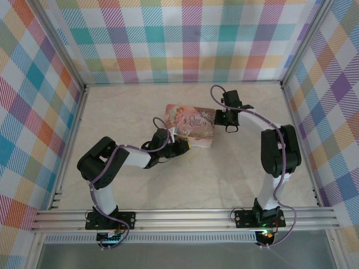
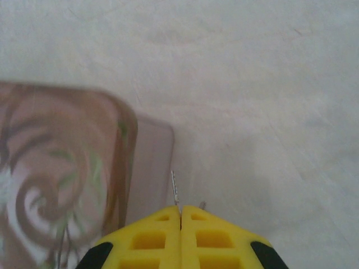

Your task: Unlock a padlock with a key

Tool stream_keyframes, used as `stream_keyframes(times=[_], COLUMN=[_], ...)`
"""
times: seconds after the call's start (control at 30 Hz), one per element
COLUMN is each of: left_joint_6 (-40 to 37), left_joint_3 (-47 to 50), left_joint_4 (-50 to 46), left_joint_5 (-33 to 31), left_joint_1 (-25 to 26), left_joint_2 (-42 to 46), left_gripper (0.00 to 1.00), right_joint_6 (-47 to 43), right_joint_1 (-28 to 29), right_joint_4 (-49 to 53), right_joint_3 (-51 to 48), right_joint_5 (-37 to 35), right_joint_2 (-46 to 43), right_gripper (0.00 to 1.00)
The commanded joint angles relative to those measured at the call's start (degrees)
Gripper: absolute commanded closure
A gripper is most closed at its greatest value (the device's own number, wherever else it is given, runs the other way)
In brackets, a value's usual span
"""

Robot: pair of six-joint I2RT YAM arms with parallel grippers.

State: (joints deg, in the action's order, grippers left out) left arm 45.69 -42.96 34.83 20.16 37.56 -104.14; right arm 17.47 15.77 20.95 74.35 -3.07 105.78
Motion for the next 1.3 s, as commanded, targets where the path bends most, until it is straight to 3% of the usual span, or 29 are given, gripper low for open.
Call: stream_keyframes(times=[0.0, 0.2, 0.53, 0.93, 1.27], left_joint_6=[5.1, 6.3, 11.0, 16.0, 18.7], left_joint_3=[-3.4, -9.5, -15.4, -18.9, -19.2], left_joint_4=[-8.2, -18.2, -22.1, -22.3, -20.2], left_joint_5=[1.7, 1.4, 3.2, 4.6, 4.8], left_joint_1=[0.9, 0.9, 0.9, 1.0, 1.0], left_joint_2=[3.0, 4.9, 4.4, 4.3, 4.3], left_gripper=[0.93, 0.93, 0.93, 0.93, 0.92], right_joint_6=[-0.2, 0.9, 3.0, 9.3, 18.7], right_joint_1=[-1.4, -1.9, -2.1, -2.1, -2.0], right_joint_4=[2.4, 1.2, -1.7, -7.1, -18.4], right_joint_3=[-2.9, -10.5, -21.5, -28.1, -38.1], right_joint_5=[0.3, 3.6, 14.9, 31.3, 36.5], right_joint_2=[-5.8, -14.6, -33.8, -49.1, -57.2], right_gripper=[1.0, 1.0, 1.0, 1.0, 1.0])
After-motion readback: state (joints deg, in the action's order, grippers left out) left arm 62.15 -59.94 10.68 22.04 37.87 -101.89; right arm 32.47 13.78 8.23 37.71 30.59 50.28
